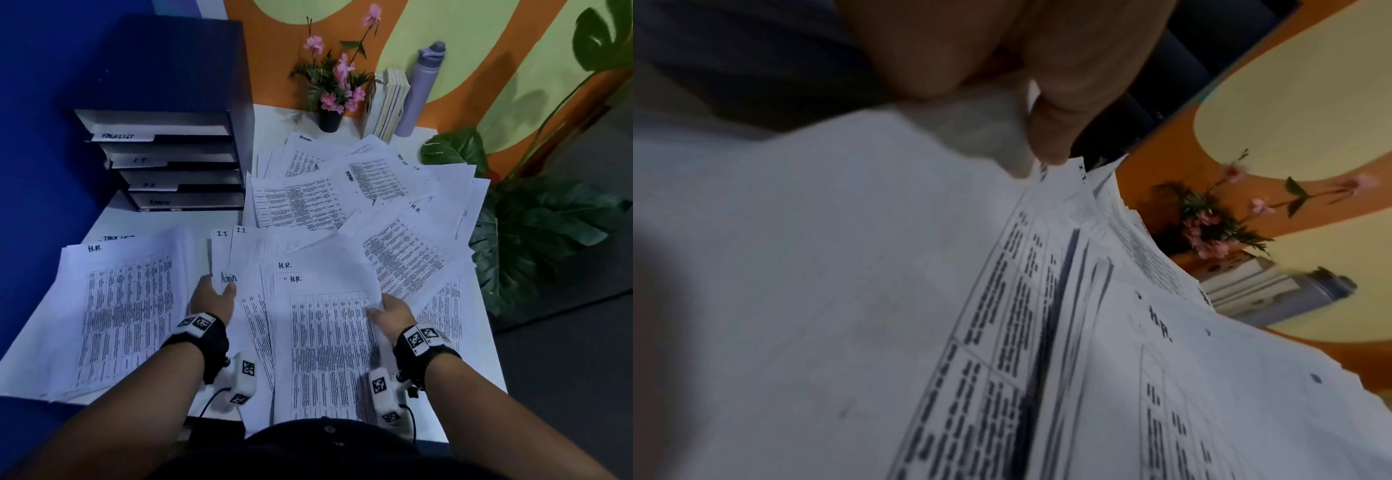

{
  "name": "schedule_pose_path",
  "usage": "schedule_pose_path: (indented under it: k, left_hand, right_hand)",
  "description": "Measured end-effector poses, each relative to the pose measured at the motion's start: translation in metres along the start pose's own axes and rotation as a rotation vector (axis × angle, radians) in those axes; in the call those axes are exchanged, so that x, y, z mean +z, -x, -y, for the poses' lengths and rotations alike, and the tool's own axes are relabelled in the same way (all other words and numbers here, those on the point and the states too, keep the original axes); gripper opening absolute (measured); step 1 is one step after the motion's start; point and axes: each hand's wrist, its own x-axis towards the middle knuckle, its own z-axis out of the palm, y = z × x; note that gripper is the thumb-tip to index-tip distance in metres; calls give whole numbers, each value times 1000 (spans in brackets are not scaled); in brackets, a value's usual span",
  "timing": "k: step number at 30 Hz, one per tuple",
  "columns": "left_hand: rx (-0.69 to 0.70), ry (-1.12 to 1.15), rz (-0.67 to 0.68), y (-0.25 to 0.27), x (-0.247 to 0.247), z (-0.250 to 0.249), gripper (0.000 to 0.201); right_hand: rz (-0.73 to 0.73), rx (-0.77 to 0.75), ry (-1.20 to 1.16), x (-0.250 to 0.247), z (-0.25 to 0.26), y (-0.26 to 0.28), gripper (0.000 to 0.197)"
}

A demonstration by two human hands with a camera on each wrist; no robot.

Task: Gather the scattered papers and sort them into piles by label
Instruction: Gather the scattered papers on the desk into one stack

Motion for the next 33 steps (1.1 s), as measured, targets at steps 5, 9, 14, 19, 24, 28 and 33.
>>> schedule_pose_path:
  k: [5, 9, 14, 19, 24, 28, 33]
  left_hand:
    - [121, -215, -30, 7, 9, -1, 42]
    - [322, -259, -82, 21, 16, -3, 21]
    - [93, -422, 32, 17, 15, 4, 54]
    - [185, -436, 48, 16, 11, 0, 44]
    - [155, -397, 66, 19, 12, 8, 52]
    - [112, -357, 36, 25, 10, 10, 51]
    - [288, -332, 33, 28, 6, 5, 39]
  right_hand:
    - [-78, 23, 11, 6, -12, 2, 10]
    - [-99, 43, -63, 3, -11, 2, 12]
    - [-168, 115, -76, -7, -9, 0, 4]
    - [-218, 135, 89, -11, -14, 1, 12]
    - [-232, 136, 133, -12, -19, 5, 16]
    - [-217, 120, 157, -12, -18, 8, 14]
    - [-200, 109, 178, -7, -13, 10, 11]
